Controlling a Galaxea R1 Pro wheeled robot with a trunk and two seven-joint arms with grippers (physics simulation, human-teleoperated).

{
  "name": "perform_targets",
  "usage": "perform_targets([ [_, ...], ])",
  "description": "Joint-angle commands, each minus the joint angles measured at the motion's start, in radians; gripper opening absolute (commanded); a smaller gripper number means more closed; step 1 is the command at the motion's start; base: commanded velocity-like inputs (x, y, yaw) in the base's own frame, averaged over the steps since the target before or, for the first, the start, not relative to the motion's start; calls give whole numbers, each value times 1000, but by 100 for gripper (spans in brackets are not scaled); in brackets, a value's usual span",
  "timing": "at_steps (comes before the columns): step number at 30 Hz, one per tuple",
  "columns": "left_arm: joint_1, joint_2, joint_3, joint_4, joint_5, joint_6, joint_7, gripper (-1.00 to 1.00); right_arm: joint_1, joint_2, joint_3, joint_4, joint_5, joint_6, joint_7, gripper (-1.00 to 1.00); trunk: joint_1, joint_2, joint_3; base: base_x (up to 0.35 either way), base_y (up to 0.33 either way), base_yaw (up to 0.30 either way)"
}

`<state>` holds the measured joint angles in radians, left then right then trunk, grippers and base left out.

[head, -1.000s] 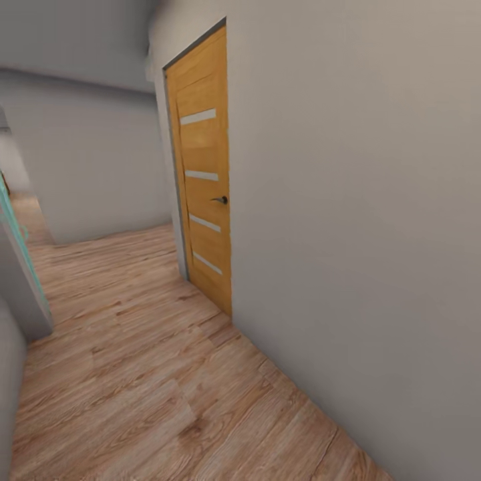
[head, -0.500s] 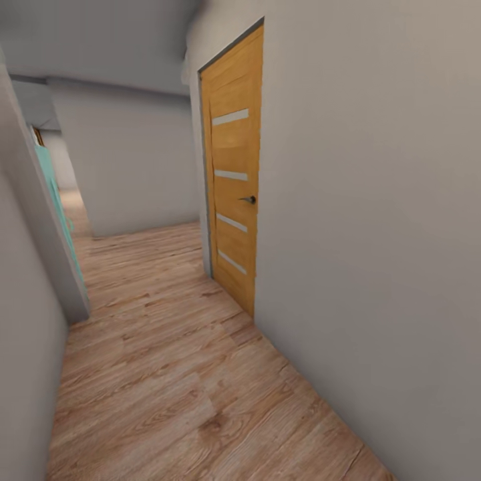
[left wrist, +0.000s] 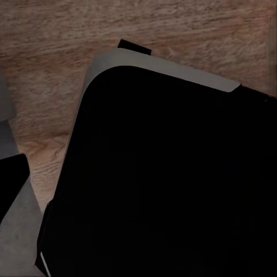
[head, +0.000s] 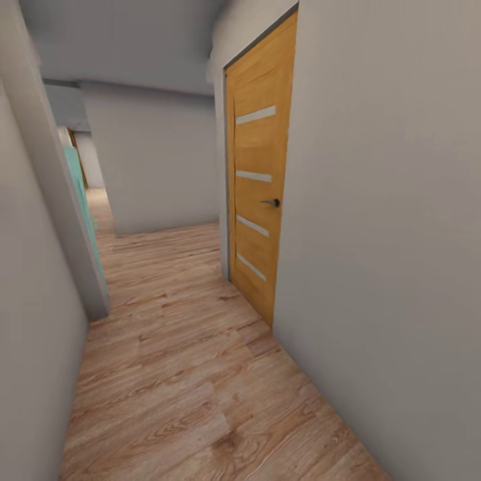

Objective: Move the two storage containers from the living room to the garage. In the garage, place one container on the floor and stack the other container on top of it (either order is fine).

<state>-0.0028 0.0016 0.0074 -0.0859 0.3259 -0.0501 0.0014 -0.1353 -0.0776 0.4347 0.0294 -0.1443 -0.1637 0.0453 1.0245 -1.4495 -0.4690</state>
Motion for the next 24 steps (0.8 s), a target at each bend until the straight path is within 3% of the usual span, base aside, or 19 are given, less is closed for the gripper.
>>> perform_targets([
  [1, 0, 0, 0, 0, 4, -2, 0, 100, -1, 0, 8, 3, -11, -7, 2, 100, 1, 0, -1, 321, 0, 15],
  [24, 0, 0, 0, 0, 4, -3, 0, 100, -1, 3, 1, 3, -18, -5, -6, 100, 1, 0, -1, 321, 0, 3],
])
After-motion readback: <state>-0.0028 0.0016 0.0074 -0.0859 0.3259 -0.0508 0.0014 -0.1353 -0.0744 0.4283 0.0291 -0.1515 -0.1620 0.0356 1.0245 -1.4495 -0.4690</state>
